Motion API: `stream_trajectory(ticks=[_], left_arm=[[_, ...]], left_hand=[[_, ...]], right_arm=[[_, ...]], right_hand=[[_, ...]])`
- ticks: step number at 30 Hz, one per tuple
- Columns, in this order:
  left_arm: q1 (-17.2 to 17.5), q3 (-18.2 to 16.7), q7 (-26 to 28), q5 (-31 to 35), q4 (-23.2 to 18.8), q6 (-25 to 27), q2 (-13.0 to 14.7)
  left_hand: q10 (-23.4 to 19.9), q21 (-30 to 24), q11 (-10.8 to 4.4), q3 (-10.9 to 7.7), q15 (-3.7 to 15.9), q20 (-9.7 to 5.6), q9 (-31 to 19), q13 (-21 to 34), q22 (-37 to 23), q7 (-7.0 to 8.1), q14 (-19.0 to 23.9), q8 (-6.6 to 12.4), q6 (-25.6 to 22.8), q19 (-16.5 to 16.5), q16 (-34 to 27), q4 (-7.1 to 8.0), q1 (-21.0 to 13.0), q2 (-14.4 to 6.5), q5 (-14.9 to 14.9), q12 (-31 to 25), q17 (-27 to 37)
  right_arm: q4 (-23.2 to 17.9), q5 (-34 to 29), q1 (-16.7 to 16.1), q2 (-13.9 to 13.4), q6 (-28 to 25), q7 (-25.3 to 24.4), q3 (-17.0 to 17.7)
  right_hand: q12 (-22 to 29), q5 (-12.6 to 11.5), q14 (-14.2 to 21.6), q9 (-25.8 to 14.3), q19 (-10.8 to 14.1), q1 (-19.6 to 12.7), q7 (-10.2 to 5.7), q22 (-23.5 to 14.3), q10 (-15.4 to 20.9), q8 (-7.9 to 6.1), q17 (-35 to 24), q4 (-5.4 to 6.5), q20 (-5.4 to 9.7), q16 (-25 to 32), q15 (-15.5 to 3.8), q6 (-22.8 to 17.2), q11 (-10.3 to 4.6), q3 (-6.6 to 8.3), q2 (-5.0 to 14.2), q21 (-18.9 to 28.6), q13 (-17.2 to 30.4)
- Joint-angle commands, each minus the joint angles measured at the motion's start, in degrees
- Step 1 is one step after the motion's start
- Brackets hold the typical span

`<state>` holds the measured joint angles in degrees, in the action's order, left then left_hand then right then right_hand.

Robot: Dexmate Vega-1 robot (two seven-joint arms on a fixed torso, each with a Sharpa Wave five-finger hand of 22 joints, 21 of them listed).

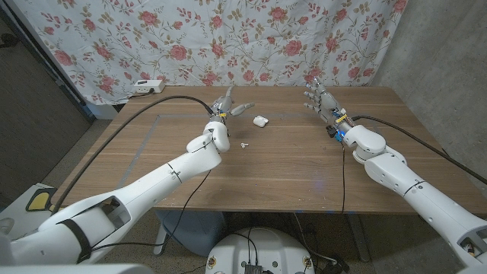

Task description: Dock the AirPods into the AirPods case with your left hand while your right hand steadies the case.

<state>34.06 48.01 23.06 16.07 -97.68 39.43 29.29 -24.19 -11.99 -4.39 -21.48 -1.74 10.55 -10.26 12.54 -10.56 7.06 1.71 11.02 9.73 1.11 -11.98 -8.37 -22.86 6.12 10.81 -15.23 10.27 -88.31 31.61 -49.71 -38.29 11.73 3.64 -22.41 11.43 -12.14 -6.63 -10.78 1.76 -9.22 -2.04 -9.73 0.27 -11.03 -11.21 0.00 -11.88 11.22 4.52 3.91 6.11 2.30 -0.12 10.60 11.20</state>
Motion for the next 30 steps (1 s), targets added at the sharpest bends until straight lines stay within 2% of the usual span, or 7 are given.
stream_trajectory(ticks=[1, 3, 5, 8, 13, 17, 30], left_arm=[[-1.0, 1.0, -1.9, 1.5, 2.5, -3.6, -0.5], [-1.8, 1.3, -5.9, 0.7, 2.1, -7.3, 2.1], [-1.7, 1.8, -5.5, 2.4, 1.3, -5.0, 1.9], [-1.4, 1.2, -6.8, 2.0, 1.3, -10.7, 4.3], [-1.5, 0.9, -10.1, 3.3, 0.4, -14.0, 6.8], [-3.0, 1.4, -15.5, 4.7, 0.0, -15.7, 8.9], [-5.2, 2.1, -21.8, 10.6, 0.8, -16.2, 8.9]], left_hand=[[-0.5, 0.1, -1.28, -0.23, 0.03, -0.11, -0.2, 0.3, -0.1, 0.24, -0.4, -0.2, 2.1, -0.4, 0.2, -0.01, -1.0, -0.3, 0.3, 0.0, 0.2], [-0.4, 0.1, -1.05, -0.26, 0.09, -0.19, -0.2, 0.3, -0.1, 0.22, -0.3, -0.19, 2.1, -0.4, 0.2, -0.03, -1.1, -0.4, 0.3, 0.1, 0.2], [1.1, 0.4, -2.11, -0.72, -0.06, -0.21, -0.2, 0.5, -0.1, 0.33, -1.5, -0.57, 3.8, -1.3, 0.7, -0.19, -2.2, -1.2, 0.3, 0.8, 0.2], [2.7, 0.7, -2.2, -1.18, -0.31, -0.34, -0.3, 0.6, -0.2, 0.19, -3.1, -0.54, 4.7, -2.4, 1.1, -0.28, -3.2, -2.0, 0.3, 1.5, 0.2], [4.1, 0.8, -2.75, -4.51, 0.08, -0.54, -0.3, 1.0, -0.1, 1.33, -4.8, 0.16, 4.7, -3.6, 1.2, -1.18, -8.5, -7.0, 0.2, 2.1, 0.2], [5.0, 0.9, -3.17, -5.45, 0.3, -0.64, -0.2, 1.1, -0.1, 1.65, -5.6, 0.19, 5.1, -4.2, 1.3, -1.69, -10.6, -7.7, 0.1, 2.5, 0.2], [7.2, 0.7, -3.82, -8.63, 0.7, -1.02, -0.3, 1.4, 0.0, 1.48, -7.6, -0.11, 7.7, -4.7, 1.4, -2.27, -16.9, -10.5, 0.5, 3.0, 0.2]], right_arm=[[0.2, 0.2, -0.2, 0.1, 0.5, 0.1, 0.1], [0.1, 0.3, -0.3, 0.0, 0.5, 0.0, 0.1], [0.0, 0.5, -0.5, 0.0, 0.5, 0.0, 0.3], [-0.1, 0.6, -0.6, 0.0, 0.5, 0.0, 0.3], [0.0, 0.7, -0.5, 0.0, 0.4, 0.3, 0.2], [0.1, 0.7, -0.3, 0.1, 0.3, 0.6, 0.0], [0.4, 0.7, 0.3, 0.2, 0.1, 1.2, -0.3]], right_hand=[[0.0, 0.0, -0.5, -0.2, -0.1, -0.6, -0.05, -0.2, -0.2, -0.21, -0.1, -0.37, -0.16, 0.1, 0.07, 0.2, -0.04, 0.2, 0.09, 0.1, 0.0], [0.0, 0.0, -0.5, -0.2, -0.1, -0.6, -0.03, -0.2, -0.2, -0.21, -0.1, -0.38, -0.16, 0.1, 0.07, 0.2, -0.04, 0.2, 0.09, 0.1, 0.0], [0.1, 0.0, -0.5, -0.2, -0.1, -0.6, -0.03, -0.2, -0.2, -0.21, -0.1, -0.39, -0.16, 0.1, 0.07, 0.2, -0.03, 0.19, 0.1, 0.1, 0.0], [0.1, 0.0, -0.5, -0.2, -0.1, -0.6, -0.03, -0.2, -0.2, -0.22, -0.1, -0.4, -0.16, 0.1, 0.06, 0.2, 0.0, 0.18, 0.11, 0.1, 0.0], [0.1, 0.0, -0.5, -0.2, -0.1, -0.6, -0.07, -0.2, -0.2, -0.24, -0.1, -0.41, -0.15, 0.1, 0.07, 0.2, -0.02, 0.17, 0.14, 0.1, 0.1], [0.1, 0.0, -0.6, -0.2, -0.1, -0.6, -0.07, -0.2, -0.2, -0.25, -0.1, -0.42, -0.15, 0.1, 0.07, 0.2, -0.02, 0.17, 0.17, 0.1, 0.1], [0.1, 0.0, -0.6, -0.2, -0.2, -0.6, -0.09, -0.2, -0.2, -0.25, -0.1, -0.46, -0.15, 0.1, 0.07, 0.2, 0.01, 0.15, 0.25, 0.2, 0.1]])
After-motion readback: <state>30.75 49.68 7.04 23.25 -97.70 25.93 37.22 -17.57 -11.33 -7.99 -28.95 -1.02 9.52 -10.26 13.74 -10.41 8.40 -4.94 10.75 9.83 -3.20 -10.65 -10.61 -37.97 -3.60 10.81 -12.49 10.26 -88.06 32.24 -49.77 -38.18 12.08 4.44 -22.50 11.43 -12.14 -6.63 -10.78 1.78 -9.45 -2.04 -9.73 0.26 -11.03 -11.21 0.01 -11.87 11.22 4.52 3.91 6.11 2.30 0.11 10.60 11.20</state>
